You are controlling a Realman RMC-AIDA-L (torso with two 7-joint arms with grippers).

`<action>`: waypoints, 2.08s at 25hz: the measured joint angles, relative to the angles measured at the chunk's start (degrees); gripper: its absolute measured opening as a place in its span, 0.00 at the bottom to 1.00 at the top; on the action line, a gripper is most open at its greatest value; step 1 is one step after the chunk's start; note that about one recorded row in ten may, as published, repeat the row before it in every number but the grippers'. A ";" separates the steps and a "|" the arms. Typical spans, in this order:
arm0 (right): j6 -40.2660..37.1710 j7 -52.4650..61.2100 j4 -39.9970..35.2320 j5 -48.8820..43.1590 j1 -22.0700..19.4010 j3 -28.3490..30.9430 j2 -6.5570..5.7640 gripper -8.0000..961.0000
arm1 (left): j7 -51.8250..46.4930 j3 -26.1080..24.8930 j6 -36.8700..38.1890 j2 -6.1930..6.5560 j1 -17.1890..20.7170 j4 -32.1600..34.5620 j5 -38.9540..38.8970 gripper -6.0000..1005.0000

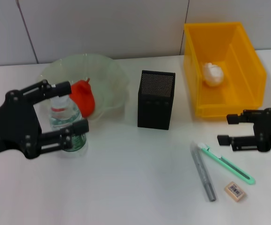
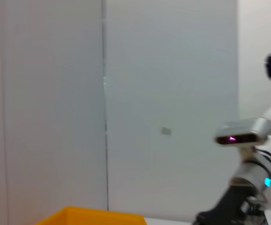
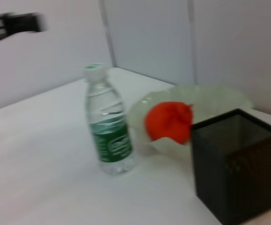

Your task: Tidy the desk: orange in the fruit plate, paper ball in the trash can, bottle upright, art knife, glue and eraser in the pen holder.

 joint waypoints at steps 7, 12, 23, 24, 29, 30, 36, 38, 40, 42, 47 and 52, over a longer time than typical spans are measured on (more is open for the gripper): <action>1.28 8.80 4.22 -6.53 4.69 -0.05 0.20 0.80 | 2.39 0.46 0.32 -0.23 -0.24 -5.01 3.99 0.83; 1.35 12.15 4.94 -6.33 6.52 -0.08 0.11 0.80 | 2.92 0.55 -0.11 -0.26 -1.47 -8.52 7.39 0.83; 1.57 24.62 15.12 -12.38 9.12 -10.30 -0.33 0.80 | 7.09 -0.90 -1.73 -0.02 -6.38 -16.35 14.27 0.83; 1.65 26.65 15.78 -14.22 9.77 -11.51 -0.35 0.80 | 7.06 -0.90 -1.81 -0.12 -6.57 -16.42 14.83 0.83; 1.71 33.96 15.87 -20.83 12.57 -16.28 -0.48 0.79 | 7.15 -0.81 -1.97 -0.32 -6.96 -17.60 14.62 0.83; 1.58 35.23 15.77 -22.53 13.18 -17.76 -0.61 0.79 | 7.15 -0.79 -1.98 -0.35 -7.02 -17.83 14.51 0.83; 0.09 43.49 13.83 -32.03 17.23 -26.52 -1.27 0.79 | 7.48 -0.64 -1.65 -0.35 -7.31 -19.16 14.19 0.83; -0.52 45.52 12.94 -33.81 18.37 -29.54 -1.33 0.79 | 7.65 -0.47 -1.47 -0.35 -7.40 -19.42 14.15 0.83; -0.77 47.00 12.11 -34.93 19.40 -32.02 -1.33 0.79 | 7.68 -0.40 -1.40 -0.38 -7.41 -19.76 13.98 0.83; -1.01 48.08 11.27 -35.57 20.25 -33.90 -1.33 0.79 | 7.69 -0.40 -1.37 -0.39 -7.40 -20.12 13.65 0.83; -0.61 49.69 9.77 -39.28 21.28 -36.26 -1.13 0.79 | 7.84 -0.33 -1.26 -0.43 -7.13 -20.25 13.44 0.83; 0.24 49.88 8.86 -39.50 21.26 -36.31 -1.07 0.79 | 8.38 -0.28 -1.01 -0.42 -7.00 -20.25 13.44 0.83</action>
